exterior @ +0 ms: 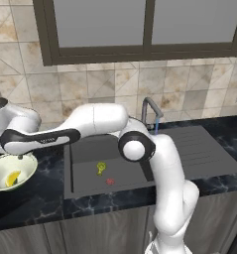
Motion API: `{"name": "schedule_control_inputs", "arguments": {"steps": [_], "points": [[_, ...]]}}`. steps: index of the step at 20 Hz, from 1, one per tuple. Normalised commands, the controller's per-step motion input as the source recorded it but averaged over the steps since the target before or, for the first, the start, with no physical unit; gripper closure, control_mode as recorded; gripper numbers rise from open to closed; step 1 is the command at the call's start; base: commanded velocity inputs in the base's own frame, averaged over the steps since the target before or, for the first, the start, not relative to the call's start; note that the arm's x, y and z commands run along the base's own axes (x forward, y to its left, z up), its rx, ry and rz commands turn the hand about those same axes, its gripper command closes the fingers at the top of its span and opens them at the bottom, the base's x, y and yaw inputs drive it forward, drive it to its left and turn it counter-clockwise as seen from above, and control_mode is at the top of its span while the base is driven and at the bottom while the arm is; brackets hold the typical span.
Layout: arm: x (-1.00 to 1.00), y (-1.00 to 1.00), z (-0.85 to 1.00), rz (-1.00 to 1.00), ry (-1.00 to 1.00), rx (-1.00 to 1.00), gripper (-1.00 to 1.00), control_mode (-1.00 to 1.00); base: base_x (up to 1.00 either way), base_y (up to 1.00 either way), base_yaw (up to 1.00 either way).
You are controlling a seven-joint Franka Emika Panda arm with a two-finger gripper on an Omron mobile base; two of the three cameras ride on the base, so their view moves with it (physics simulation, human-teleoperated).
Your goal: Pick the lemon wedges from the sink and place them in one bowl. Place the broccoli in the other bowl. Then turn off the sink faucet.
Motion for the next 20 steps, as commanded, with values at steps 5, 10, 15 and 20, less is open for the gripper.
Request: {"name": "schedule_control_inputs", "arguments": {"steps": [5,10,15,20], "points": [[-0.28,-0.92,0.06,-0.08,0.0,0.0,-1.0,-1.0,0.0,0.0,0.0],[-0.42,-1.0,-0.14,-0.05,0.0,0.03,-1.0,-1.0,0.0,0.0,0.0],[-0.46,-1.0,-0.01,-0.06,-0.01,0.12,-1.0,-1.0,0.0,0.0,0.0],[-0.31,-1.0,0.19,-0.03,0.0,0.16,-1.0,-1.0,0.0,0.0,0.0]]}}
